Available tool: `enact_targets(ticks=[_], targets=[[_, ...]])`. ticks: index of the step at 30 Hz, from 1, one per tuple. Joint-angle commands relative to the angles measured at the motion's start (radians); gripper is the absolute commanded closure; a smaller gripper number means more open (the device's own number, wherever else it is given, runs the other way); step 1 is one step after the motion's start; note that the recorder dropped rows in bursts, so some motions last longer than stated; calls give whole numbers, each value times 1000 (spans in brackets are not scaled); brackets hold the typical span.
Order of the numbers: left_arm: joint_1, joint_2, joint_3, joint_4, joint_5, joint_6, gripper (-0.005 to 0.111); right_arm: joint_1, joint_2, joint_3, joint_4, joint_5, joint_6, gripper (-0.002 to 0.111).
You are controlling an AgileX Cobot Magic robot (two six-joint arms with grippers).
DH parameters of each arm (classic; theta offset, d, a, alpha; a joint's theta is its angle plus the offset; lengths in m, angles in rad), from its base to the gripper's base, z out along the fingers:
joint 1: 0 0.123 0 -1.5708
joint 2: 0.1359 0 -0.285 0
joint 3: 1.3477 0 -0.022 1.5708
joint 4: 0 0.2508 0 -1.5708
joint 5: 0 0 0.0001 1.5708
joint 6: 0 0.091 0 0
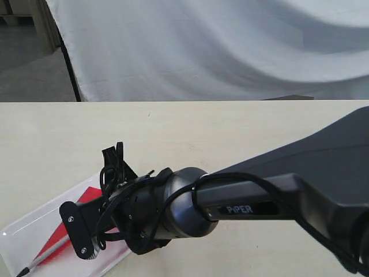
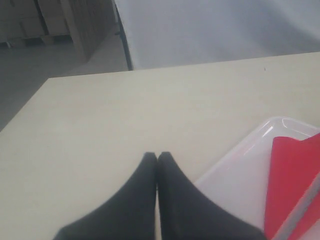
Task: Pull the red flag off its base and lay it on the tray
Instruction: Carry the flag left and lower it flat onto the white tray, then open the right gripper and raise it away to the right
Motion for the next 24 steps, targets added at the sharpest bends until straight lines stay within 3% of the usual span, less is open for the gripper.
enact_targets(ticks=[1,2,4,15,17,19,22,24], targets=[[-8,-1,2,5,-8,-3,107,1,-1,-2,27,-11,9,55],[-8,-1,2,5,-8,-3,107,1,-1,-2,42,-11,9,45],[-8,-1,2,5,-8,-3,107,1,-1,-2,82,-11,9,35],[-8,-1,2,5,-11,-3,107,57,-66,-2,164,149,5,36],[-8,-1,2,5,-11,-3,107,57,-100,-2,186,146,7,45],[-8,-1,2,5,-11,-3,107,55,-138,-2,197,161,17,64],[-8,-1,2,5,-11,-3,107,36,-191,0,219,219,17,109],[-8,-1,2,5,-11,-3,107,-3,-229,11,280,217,23,108]])
